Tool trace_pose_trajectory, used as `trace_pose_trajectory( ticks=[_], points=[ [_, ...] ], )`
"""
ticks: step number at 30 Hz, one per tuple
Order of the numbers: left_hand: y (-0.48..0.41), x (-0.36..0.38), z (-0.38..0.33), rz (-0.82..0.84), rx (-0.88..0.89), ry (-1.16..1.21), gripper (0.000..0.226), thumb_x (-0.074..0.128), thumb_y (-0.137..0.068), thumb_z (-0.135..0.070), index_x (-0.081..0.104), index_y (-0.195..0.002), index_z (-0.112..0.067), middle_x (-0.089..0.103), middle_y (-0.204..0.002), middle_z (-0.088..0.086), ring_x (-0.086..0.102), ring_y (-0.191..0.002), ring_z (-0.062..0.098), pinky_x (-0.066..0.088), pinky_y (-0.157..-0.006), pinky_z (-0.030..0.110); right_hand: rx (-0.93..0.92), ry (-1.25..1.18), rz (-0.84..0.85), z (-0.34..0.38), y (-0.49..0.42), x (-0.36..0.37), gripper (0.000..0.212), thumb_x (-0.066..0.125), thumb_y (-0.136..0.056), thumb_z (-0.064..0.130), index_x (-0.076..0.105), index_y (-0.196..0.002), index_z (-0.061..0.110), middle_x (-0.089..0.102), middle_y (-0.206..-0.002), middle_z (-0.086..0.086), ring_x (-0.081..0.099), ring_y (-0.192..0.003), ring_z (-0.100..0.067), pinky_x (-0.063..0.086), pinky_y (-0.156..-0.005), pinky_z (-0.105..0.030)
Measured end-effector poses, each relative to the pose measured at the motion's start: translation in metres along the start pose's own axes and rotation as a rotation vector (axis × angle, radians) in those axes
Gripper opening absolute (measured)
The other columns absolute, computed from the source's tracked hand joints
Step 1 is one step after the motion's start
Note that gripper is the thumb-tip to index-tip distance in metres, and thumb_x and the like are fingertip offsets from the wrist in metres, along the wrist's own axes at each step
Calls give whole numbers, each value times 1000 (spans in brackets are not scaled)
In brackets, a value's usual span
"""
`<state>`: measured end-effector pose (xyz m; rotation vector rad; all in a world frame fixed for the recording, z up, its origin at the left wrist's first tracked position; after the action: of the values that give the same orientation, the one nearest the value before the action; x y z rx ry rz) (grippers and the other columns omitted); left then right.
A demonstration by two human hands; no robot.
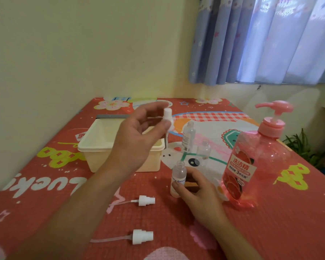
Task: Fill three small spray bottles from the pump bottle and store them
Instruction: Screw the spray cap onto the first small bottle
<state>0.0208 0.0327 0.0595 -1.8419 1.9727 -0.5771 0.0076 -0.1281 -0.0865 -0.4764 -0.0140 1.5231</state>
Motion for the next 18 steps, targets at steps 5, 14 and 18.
trace_pose_trajectory(
  ticks=[5,14,18],
  points=[
    [-1,-2,8,-97,-93,337,25,59,-89,-1,63,-104,-20,69,-98,-3,69,-92,11,58,-77,30,1,10,4,1,0,0,29,74,-88,22,65,-104,44,71,-100,27,67,-91,3,51,-73,-13],
    [7,4,36,-132,-190,388,22,59,-90,1,62,-103,-17,66,-105,5,70,-87,11,57,-70,24,-11,-2,3,1,0,1,26,74,-89,22,67,-103,42,72,-98,22,69,-88,-1,54,-72,-17],
    [9,5,44,-129,-217,373,22,61,-89,0,63,-103,-17,68,-100,0,70,-86,10,57,-71,25,-12,-19,2,0,0,1,25,74,-89,20,68,-102,39,73,-97,19,70,-87,-3,55,-72,-19]
  ],
)
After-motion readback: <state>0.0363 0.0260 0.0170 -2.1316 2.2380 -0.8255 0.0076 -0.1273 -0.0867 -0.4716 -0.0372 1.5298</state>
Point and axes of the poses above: each hand's wrist, its own y-axis away from the middle knuckle, its own x-axis out of the palm, z = x × y, the point moved 10 cm from there along -y, towards the middle knuckle
